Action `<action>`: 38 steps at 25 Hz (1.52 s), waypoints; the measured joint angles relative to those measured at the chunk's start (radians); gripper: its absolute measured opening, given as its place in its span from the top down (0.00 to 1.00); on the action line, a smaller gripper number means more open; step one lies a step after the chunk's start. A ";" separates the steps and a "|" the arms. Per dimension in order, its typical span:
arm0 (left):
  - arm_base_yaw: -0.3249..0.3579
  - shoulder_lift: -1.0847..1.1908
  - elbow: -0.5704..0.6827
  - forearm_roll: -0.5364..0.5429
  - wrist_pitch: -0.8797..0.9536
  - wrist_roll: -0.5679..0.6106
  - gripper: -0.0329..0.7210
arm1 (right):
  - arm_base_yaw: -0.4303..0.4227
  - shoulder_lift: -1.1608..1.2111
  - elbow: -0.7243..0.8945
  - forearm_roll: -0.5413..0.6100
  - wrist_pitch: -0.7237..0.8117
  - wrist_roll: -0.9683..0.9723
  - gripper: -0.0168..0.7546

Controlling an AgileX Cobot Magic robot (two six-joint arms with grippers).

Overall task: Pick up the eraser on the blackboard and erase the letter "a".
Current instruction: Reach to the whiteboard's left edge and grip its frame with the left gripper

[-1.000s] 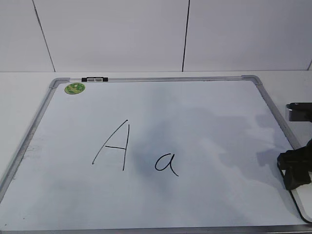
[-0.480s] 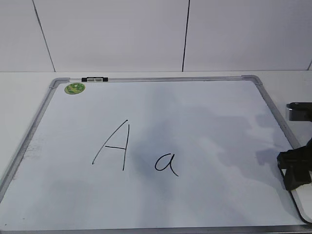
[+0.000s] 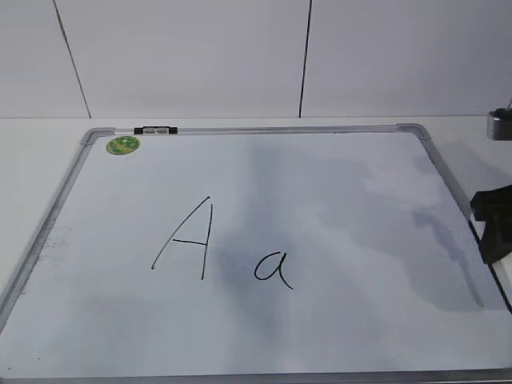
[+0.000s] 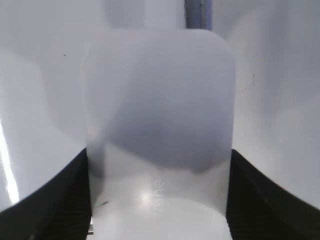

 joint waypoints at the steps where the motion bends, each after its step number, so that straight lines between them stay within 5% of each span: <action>1: 0.000 0.000 0.000 0.000 0.000 0.000 0.65 | 0.000 -0.011 -0.011 0.000 0.020 0.000 0.32; 19: 0.000 0.000 0.000 0.000 0.000 0.000 0.64 | 0.258 -0.051 -0.108 -0.009 0.132 0.000 0.32; 32: 0.000 0.017 0.000 0.000 0.002 0.000 0.63 | 0.298 -0.051 -0.108 -0.011 0.158 -0.002 0.32; 38: -0.018 0.235 -0.081 0.000 0.001 -0.012 0.56 | 0.298 -0.051 -0.108 -0.011 0.161 -0.004 0.32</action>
